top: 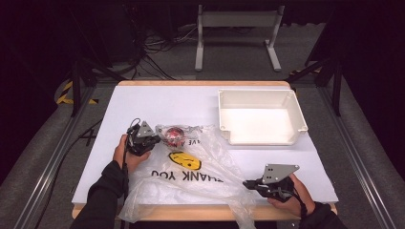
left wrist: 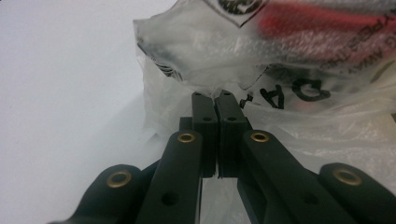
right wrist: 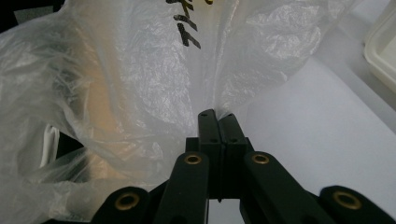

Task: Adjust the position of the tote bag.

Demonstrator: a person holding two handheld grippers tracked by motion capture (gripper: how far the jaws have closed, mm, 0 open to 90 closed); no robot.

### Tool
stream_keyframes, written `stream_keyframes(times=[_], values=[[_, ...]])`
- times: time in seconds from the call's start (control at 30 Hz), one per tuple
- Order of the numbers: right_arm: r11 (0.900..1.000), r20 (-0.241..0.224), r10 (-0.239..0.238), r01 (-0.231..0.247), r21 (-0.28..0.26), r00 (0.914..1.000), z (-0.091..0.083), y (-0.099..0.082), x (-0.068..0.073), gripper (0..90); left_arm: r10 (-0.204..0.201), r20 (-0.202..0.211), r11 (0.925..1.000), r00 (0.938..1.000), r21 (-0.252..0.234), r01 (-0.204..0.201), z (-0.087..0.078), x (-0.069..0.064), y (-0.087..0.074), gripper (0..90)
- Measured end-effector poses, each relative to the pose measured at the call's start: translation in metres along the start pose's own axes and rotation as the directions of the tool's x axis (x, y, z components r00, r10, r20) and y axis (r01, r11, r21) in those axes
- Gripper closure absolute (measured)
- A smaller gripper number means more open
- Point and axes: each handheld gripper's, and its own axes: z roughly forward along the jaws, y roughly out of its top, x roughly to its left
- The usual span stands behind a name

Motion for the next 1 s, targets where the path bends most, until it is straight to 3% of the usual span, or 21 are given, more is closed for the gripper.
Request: stream_keyframes(times=[0.13,0.27,0.37,0.43,0.53,0.6,0.67,0.83,0.93,1.0], values=[[0.9999,0.031,-0.001,0.002,-0.017,0.9995,0.002,0.005,-0.001,73.2,-0.029,-0.008,0.9991,0.9995,-0.030,0.029,-0.016,0.005,-0.005,80.4],[0.9988,0.059,-0.005,0.008,-0.048,0.9983,0.002,0.015,0.000,64.8,-0.046,0.000,0.9941,0.9989,-0.098,0.046,-0.037,0.007,-0.011,69.6],[0.9979,0.073,-0.006,0.011,-0.064,0.9973,0.003,0.021,0.001,60.9,-0.058,-0.020,0.9900,0.9981,-0.130,0.055,-0.051,0.006,-0.014,57.4],[0.9972,0.070,-0.012,0.017,-0.072,0.9975,0.003,0.024,0.001,58.4,-0.074,-0.050,0.9873,0.9960,-0.144,0.066,-0.061,0.004,-0.016,43.5],[0.9972,0.089,-0.011,0.018,-0.072,0.9960,0.005,0.029,0.001,51.7,-0.095,-0.058,0.9784,0.9937,-0.189,0.083,-0.072,0.002,-0.019,28.9],[0.9968,0.104,-0.010,0.018,-0.078,0.9946,0.006,0.033,0.000,46.9,-0.108,-0.060,0.9711,0.9923,-0.220,0.092,-0.082,0.001,-0.019,23.8],[0.9965,0.106,-0.014,0.023,-0.081,0.9943,0.006,0.036,0.000,43.8,-0.110,-0.050,0.9686,0.9927,-0.229,0.096,-0.090,-0.001,-0.019,18.2],[0.9946,0.131,-0.019,0.032,-0.099,0.9911,0.004,0.041,-0.001,41.4,-0.053,-0.036,0.9774,0.9979,-0.206,0.045,-0.106,-0.021,-0.022,15.7],[0.9935,0.146,-0.010,0.027,-0.110,0.9892,0.002,0.044,-0.004,41.3,-0.059,-0.008,0.9790,0.9982,-0.196,0.057,-0.115,-0.036,-0.031,15.0],[0.9932,0.151,-0.011,0.028,-0.113,0.9885,0.004,0.047,-0.007,41.3,-0.059,0.007,0.9842,0.9982,-0.167,0.059,-0.117,-0.045,-0.040,14.7]])
